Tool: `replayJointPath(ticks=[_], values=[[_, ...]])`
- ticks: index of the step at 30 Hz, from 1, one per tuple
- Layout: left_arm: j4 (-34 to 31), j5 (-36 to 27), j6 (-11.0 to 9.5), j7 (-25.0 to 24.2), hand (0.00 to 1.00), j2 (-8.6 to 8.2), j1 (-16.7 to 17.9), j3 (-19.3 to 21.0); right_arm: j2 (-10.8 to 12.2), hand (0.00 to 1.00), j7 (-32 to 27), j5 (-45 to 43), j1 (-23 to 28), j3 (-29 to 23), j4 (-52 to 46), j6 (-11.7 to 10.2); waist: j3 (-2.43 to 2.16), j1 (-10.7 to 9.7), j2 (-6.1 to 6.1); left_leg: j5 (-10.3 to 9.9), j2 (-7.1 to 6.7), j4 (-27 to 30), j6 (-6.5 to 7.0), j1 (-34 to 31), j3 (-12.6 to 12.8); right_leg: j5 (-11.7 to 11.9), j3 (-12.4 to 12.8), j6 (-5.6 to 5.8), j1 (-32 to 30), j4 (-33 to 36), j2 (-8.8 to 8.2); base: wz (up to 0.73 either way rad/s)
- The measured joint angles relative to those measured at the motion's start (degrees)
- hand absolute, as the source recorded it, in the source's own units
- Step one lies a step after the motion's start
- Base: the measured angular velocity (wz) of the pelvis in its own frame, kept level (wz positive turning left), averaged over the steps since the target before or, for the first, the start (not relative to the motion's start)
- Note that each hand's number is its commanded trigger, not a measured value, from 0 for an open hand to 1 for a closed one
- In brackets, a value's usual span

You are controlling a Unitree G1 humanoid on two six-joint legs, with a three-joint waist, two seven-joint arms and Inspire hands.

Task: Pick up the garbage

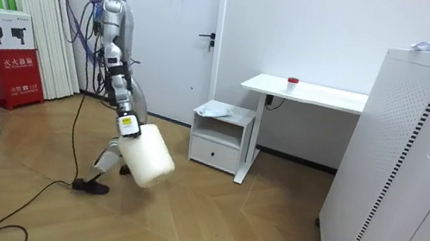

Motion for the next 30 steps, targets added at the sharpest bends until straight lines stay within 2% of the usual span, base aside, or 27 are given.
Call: replayJointPath(ticks=[1, 2, 3, 4, 5, 6, 7, 8, 9, 10, 11, 12, 13, 15, 18, 20, 21, 23, 26, 28, 29, 30], values=[[0.0, -0.4, -0.1, 0.3, 0.00, 0.15, -0.2, -0.8, -0.2, 1.00, -0.3, 0.1, -0.1, 0.0, -0.7, -0.3, 0.04, 0.1, 0.33, -1.0, -0.16, 0.0, 0.41, 1.1, 0.3, 2.9, -1.1, -0.10, -1.9, 5.1, -1.07, -0.11], [0.0, -0.8, -0.1, 0.3, 0.00, 0.22, -0.2, -1.1, -0.3, 1.00, -0.4, 0.2, -0.1, 0.0, -0.9, -0.6, 0.05, 0.2, 0.67, -1.5, -0.09, 0.0, 0.52, 1.9, 0.3, 4.9, -1.7, -0.44, -2.7, 7.2, -1.42, -0.15], [0.0, -0.8, -0.1, 1.0, 0.00, 0.27, -0.1, -1.2, -0.3, 1.00, -0.4, 0.3, 0.1, -0.1, -1.2, -1.3, 0.10, 0.0, 1.30, -2.2, 0.04, -0.7, 0.84, 3.7, 0.1, 9.5, -2.6, -0.75, -3.9, 11.0, -1.72, -0.10], [0.0, -0.8, -0.1, 1.6, 0.00, 0.63, 0.1, -2.2, -0.2, 1.00, -0.5, 0.7, 0.4, -0.1, -1.5, -1.7, 0.09, 0.0, 2.15, -2.7, 0.04, -2.2, 0.93, 5.4, -0.6, 12.4, -3.0, -1.36, -5.2, 13.5, -1.72, -0.12], [-0.5, -0.9, -0.2, 2.3, 0.00, 0.91, 0.1, -2.3, -0.1, 1.00, -0.2, 1.5, 0.1, 0.0, -2.1, -1.7, -0.20, 0.0, 2.89, -3.1, 0.50, -3.2, 1.45, 6.0, -0.8, 9.9, -2.8, -1.55, -8.2, 14.7, -1.27, -0.07], [-0.7, -0.9, -0.5, 2.6, 0.00, 0.98, 0.0, -2.3, -0.1, 1.00, -0.1, 1.8, 0.0, 0.0, -2.6, -1.7, -0.12, -0.1, 3.05, -3.1, 0.78, -3.6, 1.43, 6.2, -0.8, 8.4, -2.8, -1.61, -9.8, 14.5, -0.83, 0.00], [-0.7, -0.9, -1.1, 3.2, 0.00, 1.05, 0.0, -2.3, -0.1, 1.00, 0.3, 2.7, 0.1, 0.0, -2.7, -1.8, 0.18, -0.3, 3.50, -2.8, 1.29, -4.4, 0.99, 6.9, -0.8, 6.2, -3.1, -1.99, -12.8, 12.0, 0.08, 0.11], [-0.8, -0.9, -1.4, 3.5, 0.00, 1.03, 0.3, -2.3, 0.1, 1.00, 0.4, 3.7, -0.1, 0.0, -2.7, -1.7, 0.18, -0.2, 3.72, -2.8, 1.80, -5.3, 0.82, 7.7, -1.2, 5.1, -3.1, -2.12, -14.6, 6.1, 1.13, 0.16], [-0.9, -1.0, -1.5, 3.5, 0.00, 1.04, 0.4, -2.4, 0.3, 1.00, 0.5, 4.0, 0.0, 0.0, -2.6, -1.7, 0.23, -0.4, 3.79, -2.9, 1.96, -5.7, 0.75, 8.2, -1.6, 5.1, -3.0, -2.19, -15.0, 2.3, 1.65, 0.24], [-1.1, -1.1, -1.8, 3.6, 0.00, 1.03, 0.7, -2.6, 0.8, 1.00, 0.4, 4.2, 0.5, -0.1, -2.5, -2.1, 0.20, -1.0, 3.73, -2.8, 1.99, -7.1, 0.51, 9.0, -2.2, 5.6, -3.0, -2.30, -15.3, -6.6, 2.08, 0.22], [-1.0, -1.2, -1.9, 3.6, 0.00, 1.04, 1.3, -2.8, 0.8, 1.00, 0.4, 4.8, 0.5, -0.1, -2.1, -2.5, 0.18, -1.2, 3.71, -2.9, 2.00, -7.7, 0.33, 9.5, -2.5, 6.6, -2.8, -2.38, -15.0, -11.4, 2.40, 0.24], [-0.9, -1.2, -1.9, 3.6, 0.00, 1.05, 1.9, -3.3, 0.7, 1.00, 0.5, 6.4, 0.4, -0.1, -1.3, -3.0, 0.18, -1.7, 3.87, -3.2, 2.14, -8.6, -0.22, 11.0, -3.2, 11.5, -2.9, -2.19, -14.1, -18.7, 2.92, 0.27], [-0.6, -1.3, -1.8, 3.6, 0.00, 1.03, 3.0, -3.5, 0.6, 1.00, 0.7, 6.8, 0.6, -0.1, -0.3, -3.5, -0.21, -2.2, 3.69, -3.5, 2.37, -9.6, -0.74, 12.6, -3.9, 15.3, -2.9, -2.62, -12.2, -21.9, 3.85, 0.26], [-0.4, -1.3, -1.8, 3.6, 0.00, 1.06, 4.7, -3.6, 0.7, 1.00, 1.3, 6.9, 1.6, -0.1, -0.1, -3.5, -0.67, -1.9, 4.26, -3.2, 3.04, -11.7, -1.40, 15.0, -4.3, 15.9, -3.2, -2.92, -9.0, -25.0, 5.48, 0.04], [-0.1, -1.2, -1.5, 3.7, 0.00, 1.09, 6.2, -3.2, 0.6, 1.00, 1.4, 6.9, 1.0, -0.1, 0.3, -3.8, -0.43, -1.5, 4.17, -2.7, 3.95, -14.3, -2.18, 17.8, -4.3, 15.7, -2.9, -3.14, -7.0, -26.0, 6.43, -0.11], [0.7, -1.0, -1.4, 4.1, 0.00, 1.07, 5.9, -3.1, 0.6, 1.00, 1.7, 7.0, -0.2, 0.5, 2.0, -4.0, -0.07, -1.5, 3.68, -2.5, 4.31, -15.2, -2.39, 18.9, -4.4, 15.4, -3.0, -3.39, -5.6, -27.2, 7.04, -0.02], [0.6, -1.0, -1.4, 4.1, 0.00, 1.03, 5.7, -3.1, 0.6, 1.00, 1.7, 6.9, -0.3, 0.8, 2.1, -4.0, -0.04, -1.5, 3.52, -2.5, 4.38, -15.2, -2.39, 18.8, -4.4, 15.4, -3.1, -3.39, -5.5, -27.6, 7.36, 0.07], [0.5, -1.1, -1.4, 5.1, 0.00, 1.03, 3.9, -3.1, 0.8, 1.00, 1.8, 6.8, -1.3, 2.4, 2.1, -4.0, 0.25, -1.6, 2.94, -2.6, 4.63, -14.3, -2.46, 17.9, -5.4, 15.4, -3.7, -3.46, -5.6, -27.6, 7.38, 0.18], [-0.5, -1.1, -1.7, 6.3, 0.00, 1.01, 1.6, -3.2, 0.9, 1.00, 1.7, 6.7, -2.2, 3.1, 3.0, -4.1, 0.19, -1.7, 2.58, -2.7, 4.77, -12.2, -2.57, 16.5, -5.3, 15.4, -3.8, -3.48, -5.7, -27.7, 7.32, 0.19], [-2.7, -1.0, -2.8, 8.0, 0.00, 1.04, -0.7, -3.1, 0.9, 1.00, 1.7, 5.3, -4.0, 4.7, 3.8, -4.5, 0.23, -1.7, 2.62, -3.4, 5.12, -8.8, -3.70, 13.7, -5.3, 15.4, -5.2, -3.55, -6.1, -28.5, 6.96, 0.13], [-3.7, -1.0, -3.0, 8.5, 0.00, 1.03, -1.4, -3.0, 0.9, 1.00, 1.8, 5.0, -4.7, 4.9, 4.3, -4.9, 0.14, -1.8, 2.48, -3.4, 5.13, -7.8, -3.78, 12.6, -5.3, 15.4, -5.2, -3.55, -6.7, -28.5, 6.56, 0.20], [-5.7, -1.0, -3.6, 9.1, 0.00, 0.89, -3.2, -3.0, 0.8, 1.00, 1.8, 5.0, -6.2, 5.1, 5.0, -5.4, 0.24, -1.9, 2.61, -3.4, 5.09, -5.8, -3.78, 10.3, -5.3, 15.5, -5.2, -3.55, -7.7, -28.5, 6.18, 0.26]])
